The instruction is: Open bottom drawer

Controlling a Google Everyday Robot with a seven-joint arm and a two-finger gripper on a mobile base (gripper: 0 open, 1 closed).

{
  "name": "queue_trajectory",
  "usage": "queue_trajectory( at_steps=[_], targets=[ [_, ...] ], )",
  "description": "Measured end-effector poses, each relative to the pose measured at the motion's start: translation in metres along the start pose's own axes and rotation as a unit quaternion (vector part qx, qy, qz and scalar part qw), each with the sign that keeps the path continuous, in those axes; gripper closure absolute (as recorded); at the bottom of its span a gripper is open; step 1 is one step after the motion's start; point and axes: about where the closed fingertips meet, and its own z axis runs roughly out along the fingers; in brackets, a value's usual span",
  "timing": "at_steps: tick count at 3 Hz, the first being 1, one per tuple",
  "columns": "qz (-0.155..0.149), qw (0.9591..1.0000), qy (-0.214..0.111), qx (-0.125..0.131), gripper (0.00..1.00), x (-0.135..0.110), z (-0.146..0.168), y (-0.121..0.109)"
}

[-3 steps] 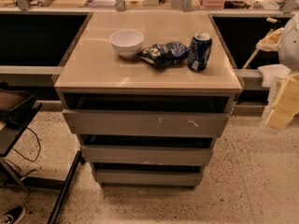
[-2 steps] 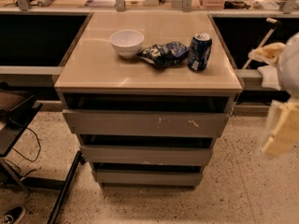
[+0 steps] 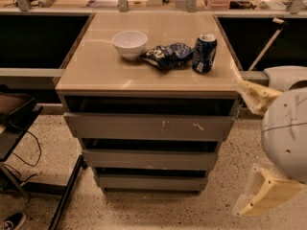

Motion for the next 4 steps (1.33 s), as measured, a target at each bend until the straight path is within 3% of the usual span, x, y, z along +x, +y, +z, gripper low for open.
queue_trajectory(
  at_steps=[1, 2, 3, 4],
  targets=[
    [0.005, 0.9999, 0.002, -0.010, 0.00, 0.003, 0.017, 0.016],
    [0.040, 0.9983, -0.012, -0.041, 0.00, 0.003, 0.089, 0.061],
    [0.032, 0.9977, -0.014, -0.058, 0.00, -0.003, 0.126, 0.084],
    [0.032, 0.9977, -0.014, -0.058, 0.00, -0.003, 0.126, 0.084]
  ],
)
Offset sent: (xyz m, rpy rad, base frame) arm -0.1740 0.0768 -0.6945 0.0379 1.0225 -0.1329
